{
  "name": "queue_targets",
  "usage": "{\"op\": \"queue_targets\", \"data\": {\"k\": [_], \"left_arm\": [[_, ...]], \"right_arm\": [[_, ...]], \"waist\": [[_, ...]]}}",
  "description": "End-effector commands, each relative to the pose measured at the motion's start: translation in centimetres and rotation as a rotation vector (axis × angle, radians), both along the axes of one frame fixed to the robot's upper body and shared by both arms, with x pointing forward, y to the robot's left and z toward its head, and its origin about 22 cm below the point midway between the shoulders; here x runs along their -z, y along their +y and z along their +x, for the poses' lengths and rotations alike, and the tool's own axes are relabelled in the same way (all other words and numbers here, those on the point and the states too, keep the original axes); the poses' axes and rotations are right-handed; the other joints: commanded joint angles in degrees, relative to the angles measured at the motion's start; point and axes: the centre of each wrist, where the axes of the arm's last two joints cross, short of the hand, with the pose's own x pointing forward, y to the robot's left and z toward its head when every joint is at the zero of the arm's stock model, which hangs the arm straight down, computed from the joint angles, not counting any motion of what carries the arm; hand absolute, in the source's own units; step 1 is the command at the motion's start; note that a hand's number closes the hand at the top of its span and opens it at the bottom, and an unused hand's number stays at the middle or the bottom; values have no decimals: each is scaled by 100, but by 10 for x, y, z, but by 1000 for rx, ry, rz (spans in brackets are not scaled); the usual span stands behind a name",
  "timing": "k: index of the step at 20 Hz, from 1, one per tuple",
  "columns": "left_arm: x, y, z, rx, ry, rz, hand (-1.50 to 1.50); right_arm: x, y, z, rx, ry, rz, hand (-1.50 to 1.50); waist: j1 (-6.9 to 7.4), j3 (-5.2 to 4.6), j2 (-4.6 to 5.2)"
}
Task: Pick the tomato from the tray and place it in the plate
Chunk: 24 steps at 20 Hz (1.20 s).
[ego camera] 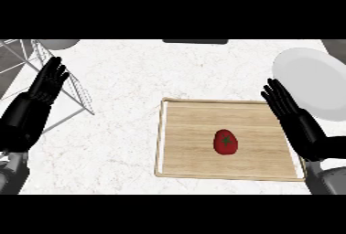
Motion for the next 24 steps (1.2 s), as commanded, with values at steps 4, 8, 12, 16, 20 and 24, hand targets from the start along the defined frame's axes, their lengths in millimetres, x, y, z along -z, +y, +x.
{"op": "queue_targets", "data": {"k": [4,8,12,16,20,24], "left_arm": [[94,-2,-34,-163,379,-83,0],[113,-21,-48,-142,521,-196,0],[131,-40,-57,-132,564,-227,0],[152,-36,-45,-133,585,-218,0],[139,-43,-50,-126,587,-217,0],[139,-52,-48,-125,580,-225,0]], "right_arm": [[-81,-28,34,153,-215,-29,150],[-87,-97,28,531,-222,-480,150],[-34,-58,17,689,-255,-248,-150],[-29,-66,-11,619,-322,-229,-150],[-66,-59,-24,530,-265,-330,-150],[-74,-52,-26,372,-119,-614,-150]], "waist": [[-292,-68,55],[-448,-104,72],[-324,-46,19],[-320,-47,22],[-300,-49,11],[-291,-66,9]]}}
